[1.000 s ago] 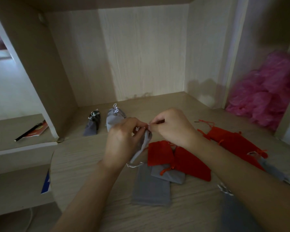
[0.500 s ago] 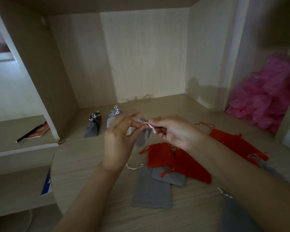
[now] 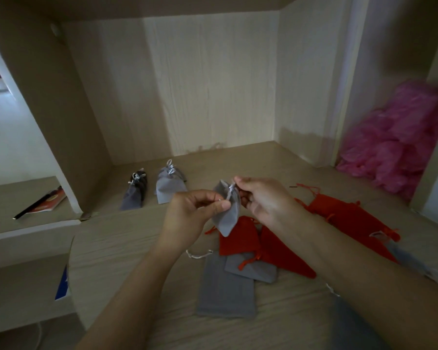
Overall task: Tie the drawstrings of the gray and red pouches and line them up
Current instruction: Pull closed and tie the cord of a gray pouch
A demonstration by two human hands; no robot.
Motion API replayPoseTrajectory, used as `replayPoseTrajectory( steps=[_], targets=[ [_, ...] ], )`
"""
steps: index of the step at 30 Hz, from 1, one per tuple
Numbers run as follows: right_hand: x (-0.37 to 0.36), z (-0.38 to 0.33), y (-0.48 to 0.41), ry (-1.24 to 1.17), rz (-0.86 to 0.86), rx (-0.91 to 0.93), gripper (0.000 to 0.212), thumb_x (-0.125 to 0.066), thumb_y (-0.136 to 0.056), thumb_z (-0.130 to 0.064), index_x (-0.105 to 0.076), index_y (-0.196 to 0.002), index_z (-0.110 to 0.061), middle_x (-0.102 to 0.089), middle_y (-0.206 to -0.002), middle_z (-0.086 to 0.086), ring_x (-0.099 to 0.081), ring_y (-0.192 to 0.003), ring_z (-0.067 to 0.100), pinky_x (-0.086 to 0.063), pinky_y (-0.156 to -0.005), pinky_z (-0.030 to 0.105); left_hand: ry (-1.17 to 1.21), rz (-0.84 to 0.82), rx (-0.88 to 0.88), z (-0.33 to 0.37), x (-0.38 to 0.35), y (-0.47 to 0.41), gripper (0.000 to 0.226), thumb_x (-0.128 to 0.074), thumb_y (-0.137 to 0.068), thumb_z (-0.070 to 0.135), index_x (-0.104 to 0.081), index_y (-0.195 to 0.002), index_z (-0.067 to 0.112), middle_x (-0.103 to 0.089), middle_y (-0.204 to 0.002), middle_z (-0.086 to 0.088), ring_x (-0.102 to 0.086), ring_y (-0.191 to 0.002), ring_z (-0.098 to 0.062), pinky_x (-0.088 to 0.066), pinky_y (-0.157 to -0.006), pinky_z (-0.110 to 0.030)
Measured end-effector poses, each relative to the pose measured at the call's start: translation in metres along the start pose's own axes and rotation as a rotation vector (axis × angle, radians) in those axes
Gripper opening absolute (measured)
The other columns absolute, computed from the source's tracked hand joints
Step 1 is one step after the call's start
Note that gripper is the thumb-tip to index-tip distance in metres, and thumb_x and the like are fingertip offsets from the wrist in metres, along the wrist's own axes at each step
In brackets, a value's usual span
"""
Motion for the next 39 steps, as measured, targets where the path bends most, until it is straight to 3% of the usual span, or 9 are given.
replayPoseTrajectory(
  steps=[10,16,18,22,25,29,32,36,39],
  targets=[
    [-0.014,-0.034,0.014,0.274,-0.163,0.337,0.021,-0.052,-0.095,-0.007,-0.059,-0.076,-0.012,-0.060,-0.071,0.002,-0.057,-0.064,0.008,-0.048,-0.065,0.021,0.148,0.013,-0.026,0.007,0.006,0.003,0.011,-0.067,-0.074,0.015,-0.066,-0.078,0.005,-0.067,-0.070,0.009,-0.059,-0.066,0.002,-0.044,-0.062,-0.009],
    [-0.024,-0.037,0.016,0.512,-0.308,0.369,0.020,-0.054,-0.093,-0.003,-0.061,-0.077,-0.013,-0.061,-0.069,0.000,-0.057,-0.058,0.001,-0.047,-0.061,0.015,-0.236,0.021,0.019,-0.001,0.016,0.000,0.026,-0.062,-0.089,0.019,-0.058,-0.115,0.021,-0.066,-0.095,0.003,-0.060,-0.071,-0.008,-0.045,-0.061,-0.010],
    [-0.028,-0.037,0.019,0.547,-0.353,0.384,0.018,-0.054,-0.093,-0.004,-0.062,-0.079,-0.013,-0.061,-0.069,0.000,-0.057,-0.059,0.000,-0.048,-0.063,0.015,-0.304,-0.022,0.046,-0.005,0.021,0.001,0.023,-0.066,-0.086,0.015,-0.060,-0.107,0.022,-0.064,-0.091,0.008,-0.058,-0.068,0.000,-0.044,-0.060,-0.009],
    [-0.033,-0.024,0.019,0.601,-0.426,0.355,0.006,-0.058,-0.092,-0.012,-0.063,-0.093,-0.012,-0.066,-0.080,-0.001,-0.061,-0.067,0.001,-0.048,-0.066,0.015,-0.385,0.018,0.177,-0.027,0.056,-0.004,0.012,-0.073,-0.079,0.018,-0.068,-0.069,0.022,-0.060,-0.054,0.010,-0.048,-0.049,0.003,-0.035,-0.050,-0.012],
    [-0.036,0.002,0.020,0.950,-0.512,0.334,0.028,-0.076,-0.079,-0.020,-0.064,-0.104,-0.018,-0.068,-0.087,-0.007,-0.060,-0.074,0.001,-0.047,-0.076,0.018,-0.407,0.180,0.359,-0.062,0.102,-0.014,0.018,-0.071,-0.082,0.014,-0.068,-0.064,0.013,-0.048,-0.034,0.010,-0.038,-0.032,0.000,-0.030,-0.041,-0.014],
    [-0.043,0.027,0.036,1.338,-0.655,0.345,0.046,-0.084,-0.067,-0.033,-0.066,-0.108,-0.021,-0.065,-0.093,-0.013,-0.054,-0.079,-0.002,-0.040,-0.067,0.007,-0.363,0.327,0.511,-0.103,0.138,-0.028,0.028,-0.067,-0.083,0.005,-0.061,-0.056,0.011,-0.045,-0.028,0.006,-0.037,-0.025,-0.003,-0.029,-0.034,-0.013],
    [-0.043,0.037,0.037,1.410,-0.689,0.305,0.049,-0.085,-0.063,-0.039,-0.066,-0.105,-0.022,-0.063,-0.095,-0.011,-0.053,-0.079,-0.002,-0.038,-0.063,0.010,-0.363,0.338,0.528,-0.116,0.140,-0.044,0.027,-0.066,-0.081,0.001,-0.060,-0.056,0.010,-0.046,-0.028,0.006,-0.039,-0.025,-0.002,-0.033,-0.036,-0.014],
    [-0.044,0.042,0.040,1.425,-0.726,0.287,0.044,-0.085,-0.064,-0.034,-0.065,-0.101,-0.021,-0.059,-0.088,-0.009,-0.051,-0.074,0.002,-0.041,-0.065,0.018,-0.391,0.326,0.552,-0.130,0.137,-0.063,0.027,-0.065,-0.079,0.001,-0.058,-0.055,0.011,-0.047,-0.030,0.007,-0.048,-0.043,-0.014,-0.040,-0.059,-0.025],
    [-0.048,0.044,0.044,1.425,-0.758,0.309,0.036,-0.080,-0.072,-0.031,-0.065,-0.101,-0.016,-0.057,-0.093,-0.007,-0.053,-0.084,0.006,-0.041,-0.071,0.016,-0.319,0.295,0.602,-0.142,0.130,-0.068,0.018,-0.066,-0.082,0.006,-0.055,-0.068,0.011,-0.054,-0.039,0.007,-0.051,-0.055,-0.017,-0.046,-0.052,-0.019]
  ],
)
Point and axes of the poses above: each hand's wrist, its own y-axis away from the middle knuckle, its own x-axis out of the back of the hand, z = x × y, the point moved 9 cm from there along -y, towards the middle knuckle
